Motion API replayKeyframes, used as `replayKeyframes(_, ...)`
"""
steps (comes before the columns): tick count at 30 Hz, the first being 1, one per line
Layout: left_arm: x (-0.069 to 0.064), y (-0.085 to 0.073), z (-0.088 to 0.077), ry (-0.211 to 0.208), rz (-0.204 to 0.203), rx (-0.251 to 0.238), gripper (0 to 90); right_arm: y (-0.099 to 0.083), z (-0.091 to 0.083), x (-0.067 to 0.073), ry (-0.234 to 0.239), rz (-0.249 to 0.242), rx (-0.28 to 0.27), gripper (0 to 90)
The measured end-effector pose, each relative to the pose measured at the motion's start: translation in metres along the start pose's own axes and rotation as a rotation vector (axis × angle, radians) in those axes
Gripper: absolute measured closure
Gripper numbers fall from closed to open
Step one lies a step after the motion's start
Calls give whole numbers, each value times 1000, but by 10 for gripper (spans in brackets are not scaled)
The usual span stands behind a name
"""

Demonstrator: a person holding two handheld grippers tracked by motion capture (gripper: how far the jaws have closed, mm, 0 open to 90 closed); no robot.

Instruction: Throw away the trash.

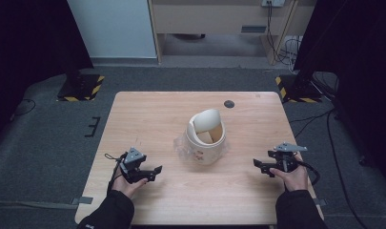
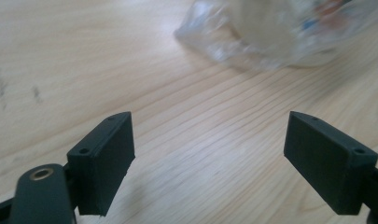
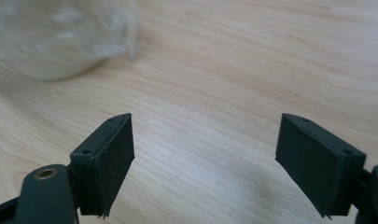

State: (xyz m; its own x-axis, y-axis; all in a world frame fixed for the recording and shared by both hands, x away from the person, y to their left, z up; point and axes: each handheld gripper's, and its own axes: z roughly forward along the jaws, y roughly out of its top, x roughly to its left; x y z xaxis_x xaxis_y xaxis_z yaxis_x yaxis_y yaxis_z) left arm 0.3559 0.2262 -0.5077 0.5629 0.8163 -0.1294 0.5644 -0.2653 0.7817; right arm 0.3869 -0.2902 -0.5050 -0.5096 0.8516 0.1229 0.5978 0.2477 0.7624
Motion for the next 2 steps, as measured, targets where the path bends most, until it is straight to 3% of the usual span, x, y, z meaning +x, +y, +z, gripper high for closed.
replayKeyframes(2, 5, -2, 2, 32, 12, 30, 149, -1, 0, -2, -9, -2, 11, 188)
